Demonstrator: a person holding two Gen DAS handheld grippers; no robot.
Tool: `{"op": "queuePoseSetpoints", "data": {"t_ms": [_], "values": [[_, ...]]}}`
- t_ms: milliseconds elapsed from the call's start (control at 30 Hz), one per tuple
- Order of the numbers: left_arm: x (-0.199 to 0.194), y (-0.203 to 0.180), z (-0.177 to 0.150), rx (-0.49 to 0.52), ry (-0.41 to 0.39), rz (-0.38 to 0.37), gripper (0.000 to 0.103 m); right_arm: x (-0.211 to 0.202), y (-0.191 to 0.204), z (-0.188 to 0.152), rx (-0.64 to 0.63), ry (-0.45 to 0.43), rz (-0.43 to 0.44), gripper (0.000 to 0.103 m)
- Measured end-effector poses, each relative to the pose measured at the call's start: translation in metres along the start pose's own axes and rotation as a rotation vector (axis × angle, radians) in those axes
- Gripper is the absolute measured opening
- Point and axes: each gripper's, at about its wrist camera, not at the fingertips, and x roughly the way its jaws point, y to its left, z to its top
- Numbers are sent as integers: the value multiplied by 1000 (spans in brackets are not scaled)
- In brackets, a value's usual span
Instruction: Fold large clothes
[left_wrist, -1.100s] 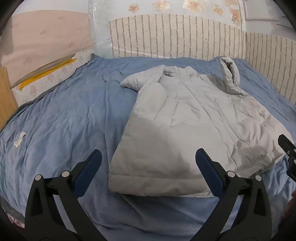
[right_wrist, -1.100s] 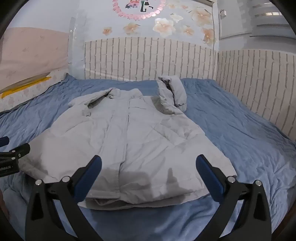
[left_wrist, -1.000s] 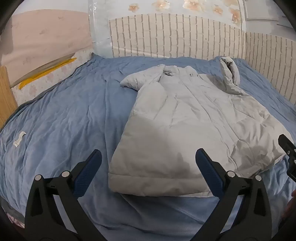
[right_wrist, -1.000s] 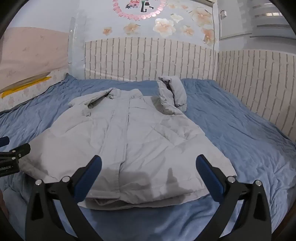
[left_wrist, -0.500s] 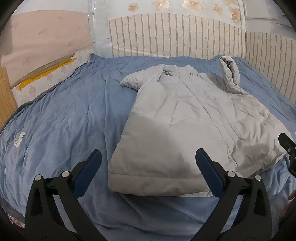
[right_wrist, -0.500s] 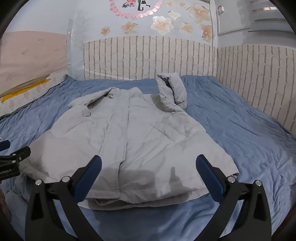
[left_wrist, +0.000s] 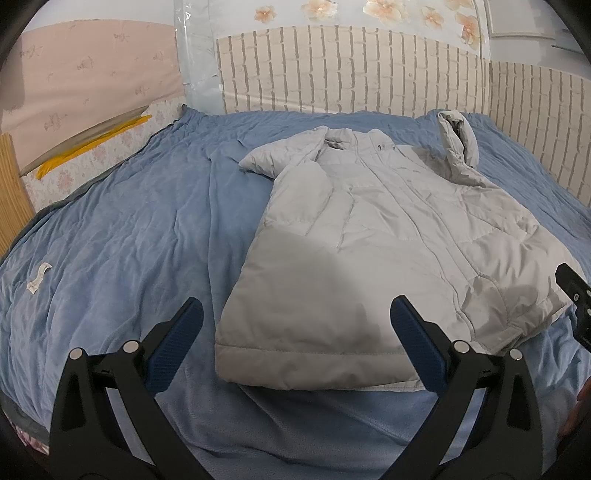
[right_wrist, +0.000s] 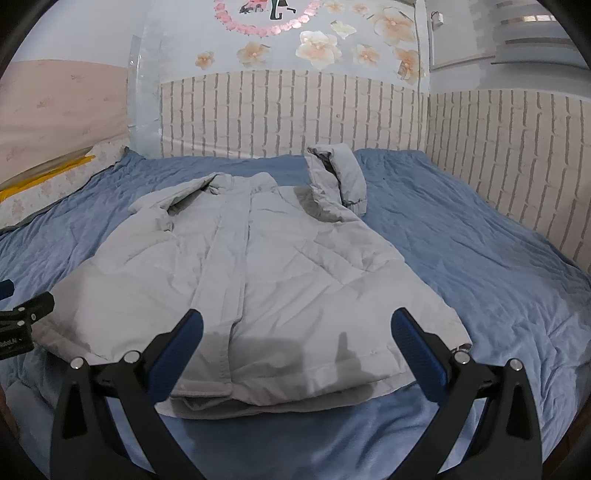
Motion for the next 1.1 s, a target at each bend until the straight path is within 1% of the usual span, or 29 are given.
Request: {"op": "queuePoseSetpoints", "data": {"t_ms": [1100], "values": [[-1,0,-1,7,0,1,100,0,-2,0,-4,5,1,101]]}}
